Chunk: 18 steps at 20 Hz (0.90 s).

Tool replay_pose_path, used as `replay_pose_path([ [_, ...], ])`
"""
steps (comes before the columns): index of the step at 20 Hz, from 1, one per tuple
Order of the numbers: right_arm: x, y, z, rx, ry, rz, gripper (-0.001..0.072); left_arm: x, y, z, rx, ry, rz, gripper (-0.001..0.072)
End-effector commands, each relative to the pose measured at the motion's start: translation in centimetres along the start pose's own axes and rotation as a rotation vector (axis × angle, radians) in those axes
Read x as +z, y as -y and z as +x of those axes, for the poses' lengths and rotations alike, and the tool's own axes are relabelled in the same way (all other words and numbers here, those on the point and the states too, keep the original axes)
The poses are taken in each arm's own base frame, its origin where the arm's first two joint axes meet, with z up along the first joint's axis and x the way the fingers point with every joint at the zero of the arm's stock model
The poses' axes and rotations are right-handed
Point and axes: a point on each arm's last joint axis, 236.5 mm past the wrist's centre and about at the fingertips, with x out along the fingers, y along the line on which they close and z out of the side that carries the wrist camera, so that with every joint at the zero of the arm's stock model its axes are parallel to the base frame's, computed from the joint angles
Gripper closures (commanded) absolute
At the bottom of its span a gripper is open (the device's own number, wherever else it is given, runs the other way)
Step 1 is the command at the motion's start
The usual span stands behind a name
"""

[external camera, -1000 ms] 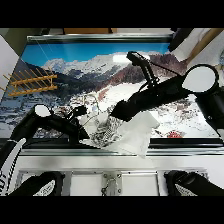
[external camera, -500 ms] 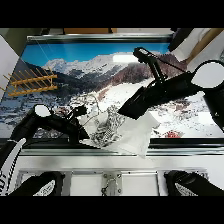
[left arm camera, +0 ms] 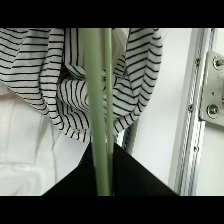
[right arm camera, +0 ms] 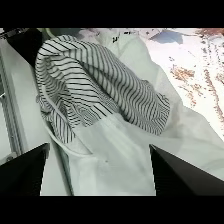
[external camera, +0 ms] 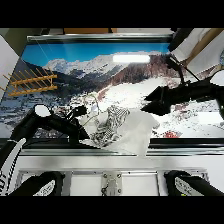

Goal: Fold the clothes and pants, and hang the long-sleeved shirts on hangers.

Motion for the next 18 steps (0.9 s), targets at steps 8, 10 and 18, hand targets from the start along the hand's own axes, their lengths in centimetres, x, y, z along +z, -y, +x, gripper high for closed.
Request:
replay_pose_path([
  [8,-5.9,2.3,3.9,0.335,0.081,-0.155,0.0004,0.0,0.0,0.0,-0.001,0.000,0.001,0.0696],
  [10,-6.1,1.6,5.1,0.372,0.070,-0.179,0.0004,0.0,0.0,0.0,0.000,-0.001,0.001,0.0696],
  [18,-5.6,0.5,7.7,0.449,0.087,-0.159,0.0004,0.0,0.0,0.0,0.001,0.000,0.001,0.0696],
])
